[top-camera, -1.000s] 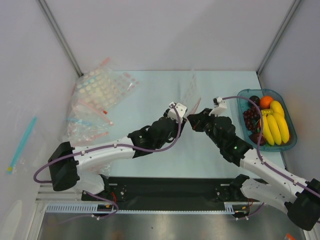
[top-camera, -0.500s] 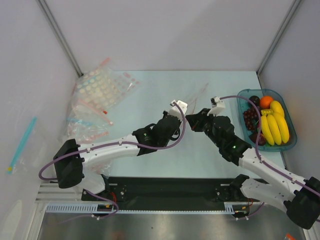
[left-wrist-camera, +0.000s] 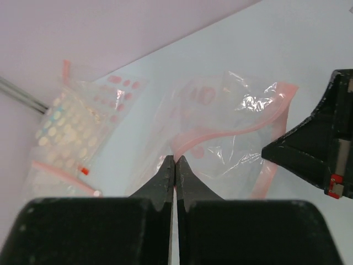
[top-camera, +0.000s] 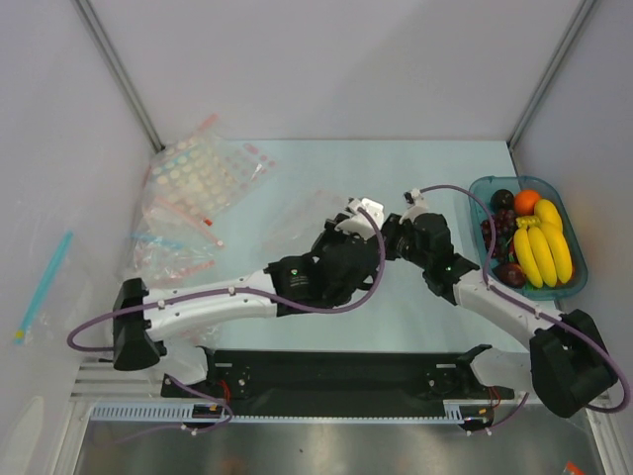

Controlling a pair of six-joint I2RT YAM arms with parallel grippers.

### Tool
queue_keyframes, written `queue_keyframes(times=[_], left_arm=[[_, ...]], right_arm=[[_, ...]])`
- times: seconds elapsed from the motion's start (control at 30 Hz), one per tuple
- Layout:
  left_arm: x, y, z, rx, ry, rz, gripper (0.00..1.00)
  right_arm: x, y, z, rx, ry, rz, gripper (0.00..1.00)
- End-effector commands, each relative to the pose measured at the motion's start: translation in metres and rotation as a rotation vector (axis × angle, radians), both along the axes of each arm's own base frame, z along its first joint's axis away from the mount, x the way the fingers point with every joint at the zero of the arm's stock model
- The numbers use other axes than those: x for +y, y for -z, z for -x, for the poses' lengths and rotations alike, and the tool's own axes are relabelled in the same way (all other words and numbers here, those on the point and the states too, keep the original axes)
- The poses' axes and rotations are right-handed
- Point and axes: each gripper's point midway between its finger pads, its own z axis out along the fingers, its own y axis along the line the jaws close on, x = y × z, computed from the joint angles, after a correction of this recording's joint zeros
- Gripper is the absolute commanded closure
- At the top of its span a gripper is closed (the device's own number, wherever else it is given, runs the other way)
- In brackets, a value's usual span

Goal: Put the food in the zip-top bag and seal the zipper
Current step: Open the zipper of the food storage bag.

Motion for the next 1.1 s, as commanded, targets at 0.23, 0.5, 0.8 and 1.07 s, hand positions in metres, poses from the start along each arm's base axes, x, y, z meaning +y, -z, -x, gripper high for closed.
queue_keyframes(times=[0.23, 0.5, 0.8, 1.07], left_arm=[[-0.037, 0.053, -0.011, 0.04, -0.044, -0.276, 1.0], [-0.037, 0.09, -0.037, 0.197, -0.017, -0.163, 1.0], [-0.031, 0.102, -0.05, 0.293, 0.025, -0.024, 1.0], [-0.036, 0.088, -0.042, 0.295, 0.109, 0.111, 1.0]], right_arm=[[0.001, 0.007, -0.021, 0.066, -0.05, -0.026, 1.0], [-0.016, 0.051, -0.032, 0.206, 0.036, 0.151, 1.0], [-0.035, 0.044, -0.031, 0.16, 0.132, 0.162, 0.95], [-0.042, 0.036, -0.028, 0.113, 0.166, 0.139, 0.42]])
